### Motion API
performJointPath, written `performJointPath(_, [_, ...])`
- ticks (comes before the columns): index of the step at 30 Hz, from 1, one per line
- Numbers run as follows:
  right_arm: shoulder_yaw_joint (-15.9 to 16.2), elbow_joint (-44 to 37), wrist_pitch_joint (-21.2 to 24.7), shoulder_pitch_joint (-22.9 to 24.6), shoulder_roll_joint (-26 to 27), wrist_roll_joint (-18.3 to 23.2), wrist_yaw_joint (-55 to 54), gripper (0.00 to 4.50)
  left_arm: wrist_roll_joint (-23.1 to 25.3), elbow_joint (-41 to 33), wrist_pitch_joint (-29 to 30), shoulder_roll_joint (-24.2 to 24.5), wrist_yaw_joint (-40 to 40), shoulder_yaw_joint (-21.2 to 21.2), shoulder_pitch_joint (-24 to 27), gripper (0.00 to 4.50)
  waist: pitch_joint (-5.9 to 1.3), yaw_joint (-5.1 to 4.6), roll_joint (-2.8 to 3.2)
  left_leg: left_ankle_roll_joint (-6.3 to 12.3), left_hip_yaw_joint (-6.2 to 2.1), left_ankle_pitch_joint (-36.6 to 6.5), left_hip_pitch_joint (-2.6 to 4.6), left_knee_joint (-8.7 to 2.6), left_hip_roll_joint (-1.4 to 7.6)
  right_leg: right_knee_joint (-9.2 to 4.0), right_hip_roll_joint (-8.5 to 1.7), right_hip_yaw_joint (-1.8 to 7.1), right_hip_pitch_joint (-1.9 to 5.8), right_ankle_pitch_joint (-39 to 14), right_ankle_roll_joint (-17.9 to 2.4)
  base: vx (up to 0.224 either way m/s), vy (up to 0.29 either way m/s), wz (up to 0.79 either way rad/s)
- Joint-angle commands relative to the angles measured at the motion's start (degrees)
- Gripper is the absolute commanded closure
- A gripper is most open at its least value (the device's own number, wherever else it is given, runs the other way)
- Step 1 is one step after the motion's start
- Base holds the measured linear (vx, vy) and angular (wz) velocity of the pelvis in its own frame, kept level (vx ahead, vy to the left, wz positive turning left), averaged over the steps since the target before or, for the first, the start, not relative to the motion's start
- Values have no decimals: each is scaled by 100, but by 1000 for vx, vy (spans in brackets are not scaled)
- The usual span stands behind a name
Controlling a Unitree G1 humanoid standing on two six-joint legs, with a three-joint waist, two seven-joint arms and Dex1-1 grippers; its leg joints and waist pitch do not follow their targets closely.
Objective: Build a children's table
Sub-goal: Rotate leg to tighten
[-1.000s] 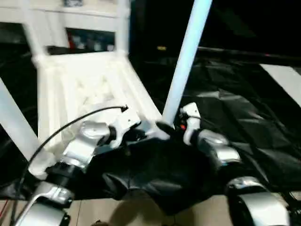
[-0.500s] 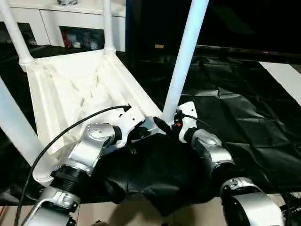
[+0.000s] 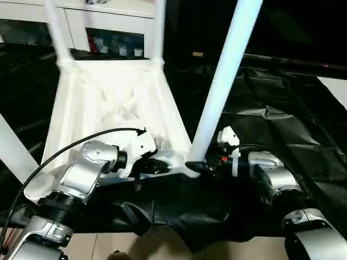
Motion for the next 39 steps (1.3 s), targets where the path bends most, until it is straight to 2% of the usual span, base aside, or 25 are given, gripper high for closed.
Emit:
performJointPath(1, [458,-171,169,137,127,-30,662,164,-190,-7,-162,-121,-73,-92,-155,450,-348,1,64,73,105,-2015,80,-358,-63,-445,-172,162,248,-1939,-1055,0,0,0])
performJointPath(4, [486,-229,199,159,103,-53,773,188,-202,30,-161,-49,-205,-90,-171,450,-347,19,68,50,98,-2049,65,-366,-61,-443,-170,162,248,-2029,-1002,0,0,0])
performJointPath(9, [508,-391,322,232,84,-44,815,195,-221,132,-227,25,-286,-53,-210,450,-350,45,77,19,94,-2018,71,-368,-58,-432,-166,161,244,-1956,-1016,0,0,0])
performJointPath(12, [473,-387,340,241,123,-34,686,196,-187,161,-251,5,-177,-30,-220,450,-355,50,63,12,95,-1982,64,-367,-62,-423,-168,161,252,-1889,-1034,0,0,0])
performJointPath(14, [241,-127,214,177,384,-112,-317,197,-76,231,-183,-209,418,113,-288,450,-338,21,67,-60,88,-2079,66,-376,-71,-438,-171,163,233,-2053,-985,0,0,0])
performJointPath(15, [45,165,131,72,588,-209,-1253,197,-29,230,-102,-345,722,165,-322,450,-336,17,63,-83,84,-2109,72,-377,-81,-455,-175,158,233,-2179,-942,0,0,0])
performJointPath(16, [45,165,131,72,588,-209,-1253,197,-29,230,-102,-345,722,165,-322,450,-335,10,68,-122,81,-2132,78,-377,-80,-461,-189,159,223,-2299,-909,0,0,0])
performJointPath(17, [45,165,131,72,588,-209,-1253,198,-29,230,-102,-345,722,165,-322,450,-331,-30,68,-171,56,-2319,89,-373,-96,-508,-195,131,215,-2728,-778,0,0,0])
performJointPath(18, [-27,291,106,21,656,-245,-1602,199,-22,206,-71,-374,767,160,-322,450,-335,-47,68,-169,46,-2344,79,-378,-93,-516,-196,125,224,-2792,-736,0,0,0])
performJointPath(19, [-210,517,53,-79,824,-235,-2262,199,11,125,17,-467,904,147,-301,450,-331,-94,83,-190,41,-2402,72,-382,-87,-524,-202,128,199,-2834,-714,0,0,0])
performJointPath(20, [-414,768,-23,-181,998,-191,-2947,199,70,48,115,-592,1130,146,-280,450,-319,-160,79,-249,20,-2463,57,-393,-94,-532,-200,110,204,-2956,-674,0,0,0])
performJointPath(22, [-622,992,-21,-291,1185,-117,-3656,199,141,-22,233,-750,1406,146,-261,450,-327,-211,83,-285,-6,-2499,31,-397,-102,-533,-203,86,225,-3070,-617,0,0,0])
performJointPath(23, [-665,1033,-11,-315,1226,-99,-3805,199,155,-38,258,-783,1456,142,-256,450,-324,-252,83,-272,-13,-2577,38,-392,-106,-561,-193,71,211,-3151,-566,0,0,0])
performJointPath(24, [-749,1097,18,-363,1319,-53,-4092,199,191,-83,302,-869,1582,128,-237,450,-326,-257,84,-231,-8,-2673,85,-366,-112,-595,-199,77,165,-3206,-555,0,0,0])
performJointPath(26, [-724,1073,-80,-371,1428,-72,-4129,199,201,-186,403,-981,1694,98,-193,450,-316,-281,73,-147,2,-2727,76,-361,-121,-605,-178,80,152,-3168,-557,0,0,0])
performJointPath(27, [-688,1046,-190,-376,1539,-119,-4107,164,231,-281,464,-1092,1812,44,-150,450,-316,-274,75,-143,2,-2740,92,-355,-119,-616,-181,75,144,-3188,-551,0,0,0])
performJointPath(28, [-681,1043,-204,-376,1553,-124,-4089,164,229,-295,471,-1103,1821,34,-143,450,-320,-270,58,-135,3,-2743,93,-351,-117,-612,-182,74,141,-3181,-552,0,0,0])
performJointPath(30, [-632,1031,-315,-382,1664,-164,-3943,127,213,-407,529,-1185,1881,-47,-93,450,-335,-271,69,-110,3,-2613,54,-370,-105,-571,-172,91,170,-2875,-628,0,0,0])
performJointPath(33, [-562,1068,-386,-425,1625,-210,-3797,113,218,-423,507,-1159,1832,-78,-90,450,-352,-246,88,-68,32,-2462,60,-365,-92,-518,-156,123,166,-2378,-802,0,0,0])
performJointPath(35, [-379,1006,-507,-414,1452,-328,-3428,104,182,-405,408,-1055,1659,-60,-83,450,-364,-206,76,-29,54,-2226,34,-365,-90,-467,-144,137,209,-1953,-920,0,0,0])
performJointPath(36, [-276,920,-540,-377,1296,-352,-3045,104,128,-377,270,-967,1470,-59,-79,450,-364,-206,76,-29,54,-2226,34,-365,-90,-467,-144,137,209,-1953,-920,0,0,0])
performJointPath(37, [-236,885,-551,-361,1229,-356,-2877,104,105,-366,209,-931,1387,-59,-78,450,-376,-187,95,26,76,-2046,36,-349,-89,-436,-133,153,223,-1581,-1035,0,0,0])
performJointPath(39, [-92,705,-597,-278,935,-315,-2043,104,-2,-342,146,-771,1052,-66,-83,450,-387,-170,88,106,89,-1906,35,-334,-94,-414,-133,155,255,-1391,-1114,0,0,0])
